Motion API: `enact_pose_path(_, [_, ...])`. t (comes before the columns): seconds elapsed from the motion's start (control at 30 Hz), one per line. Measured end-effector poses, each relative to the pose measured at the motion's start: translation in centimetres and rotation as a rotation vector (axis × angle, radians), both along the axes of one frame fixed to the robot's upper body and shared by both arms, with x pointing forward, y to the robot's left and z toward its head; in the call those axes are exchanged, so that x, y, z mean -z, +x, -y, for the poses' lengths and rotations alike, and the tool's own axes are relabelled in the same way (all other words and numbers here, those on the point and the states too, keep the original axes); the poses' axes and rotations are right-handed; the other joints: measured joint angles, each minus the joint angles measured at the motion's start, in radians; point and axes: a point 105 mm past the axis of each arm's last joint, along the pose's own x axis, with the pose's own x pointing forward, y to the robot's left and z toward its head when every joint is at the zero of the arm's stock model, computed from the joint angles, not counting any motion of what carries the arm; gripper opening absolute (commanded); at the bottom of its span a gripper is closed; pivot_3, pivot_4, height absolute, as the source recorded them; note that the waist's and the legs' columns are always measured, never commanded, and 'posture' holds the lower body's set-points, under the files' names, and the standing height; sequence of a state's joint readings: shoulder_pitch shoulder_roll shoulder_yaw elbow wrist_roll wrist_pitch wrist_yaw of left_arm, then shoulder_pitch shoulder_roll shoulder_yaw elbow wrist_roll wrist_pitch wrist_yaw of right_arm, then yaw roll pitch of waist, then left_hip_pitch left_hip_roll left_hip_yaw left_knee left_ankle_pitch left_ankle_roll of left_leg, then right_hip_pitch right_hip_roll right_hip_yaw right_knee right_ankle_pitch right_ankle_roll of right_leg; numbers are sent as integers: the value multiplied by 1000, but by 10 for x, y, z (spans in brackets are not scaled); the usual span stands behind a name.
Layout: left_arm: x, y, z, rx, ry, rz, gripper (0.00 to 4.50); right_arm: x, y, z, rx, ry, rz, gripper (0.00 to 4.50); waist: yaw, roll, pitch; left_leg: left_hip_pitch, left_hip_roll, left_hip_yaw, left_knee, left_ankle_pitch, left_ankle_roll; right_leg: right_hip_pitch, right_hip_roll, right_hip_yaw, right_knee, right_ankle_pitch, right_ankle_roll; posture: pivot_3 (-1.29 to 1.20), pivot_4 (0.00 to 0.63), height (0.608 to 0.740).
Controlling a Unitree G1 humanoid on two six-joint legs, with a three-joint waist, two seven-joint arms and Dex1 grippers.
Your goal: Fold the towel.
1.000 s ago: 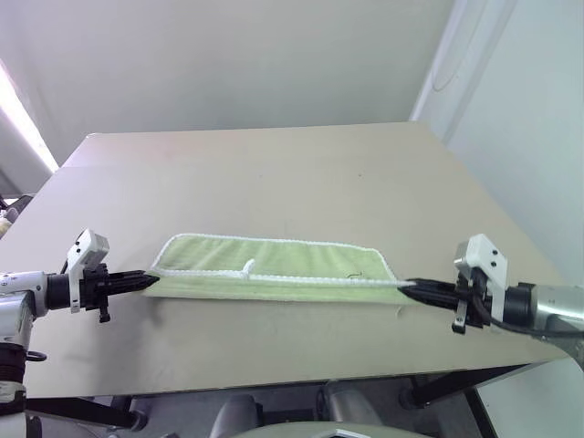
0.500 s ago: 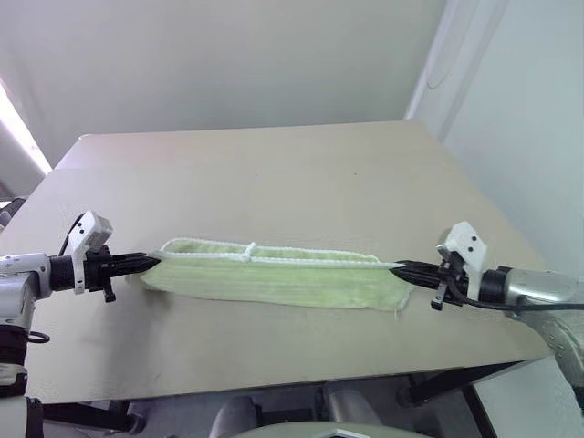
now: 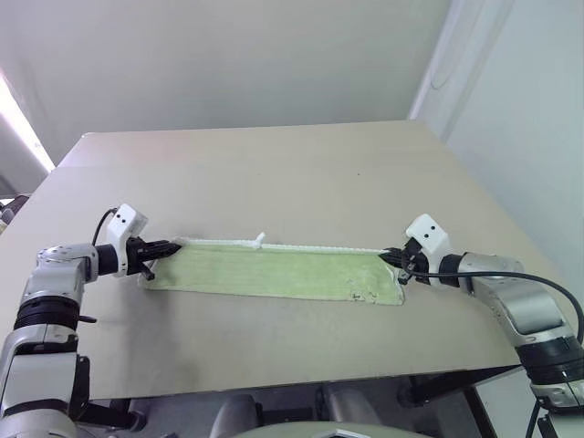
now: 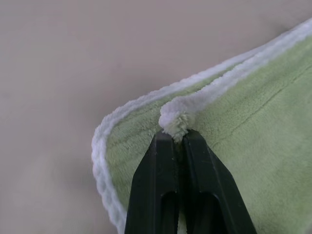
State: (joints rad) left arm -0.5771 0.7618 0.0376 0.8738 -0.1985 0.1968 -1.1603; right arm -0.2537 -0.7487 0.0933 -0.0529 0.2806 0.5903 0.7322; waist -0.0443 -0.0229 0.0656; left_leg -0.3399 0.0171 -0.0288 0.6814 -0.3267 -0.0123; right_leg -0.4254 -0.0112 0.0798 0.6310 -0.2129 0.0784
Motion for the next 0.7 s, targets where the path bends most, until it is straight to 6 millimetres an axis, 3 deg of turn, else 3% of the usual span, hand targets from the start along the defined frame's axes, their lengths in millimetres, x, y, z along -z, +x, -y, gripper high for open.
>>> enact_pose_path(0.03, [1, 2, 1, 3, 7, -2, 129, 3, 1, 0, 6, -2, -7, 29, 0, 0, 0, 0, 0, 0, 0, 0, 0, 0, 0, 0, 0, 0, 0, 0, 0, 712])
enact_pose_path(0.13, [0, 9, 2, -4, 31, 16, 818, 8, 4, 1, 35, -5, -16, 0, -1, 0, 0, 0, 0, 0, 0, 0, 0, 0, 0, 0, 0, 0, 0, 0, 0, 712])
enact_pose_path(0.23, [3, 10, -7, -45, 51, 11, 1850, 10, 7, 10, 85, -24, -28, 747, 0, 0, 0, 0, 0, 0, 0, 0, 0, 0, 0, 0, 0, 0, 0, 0, 0, 712])
enact_pose_path(0.47, [4, 13, -12, -77, 54, 7, 4347, 11, 10, 8, 125, 9, -46, 3238, 0, 0, 0, 0, 0, 0, 0, 0, 0, 0, 0, 0, 0, 0, 0, 0, 0, 712])
enact_pose_path(0.57, [-2, 16, -12, -82, 58, 33, 4500, 2, 13, 7, 132, 48, -23, 4334, 0, 0, 0, 0, 0, 0, 0, 0, 0, 0, 0, 0, 0, 0, 0, 0, 0, 712])
enact_pose_path(0.7, [-20, 24, -17, -118, 35, 87, 4500, -20, 20, 12, 192, 168, -3, 4334, 0, 0, 0, 0, 0, -1, 0, 0, 0, 0, 0, 0, 0, 0, 0, 0, 0, 712])
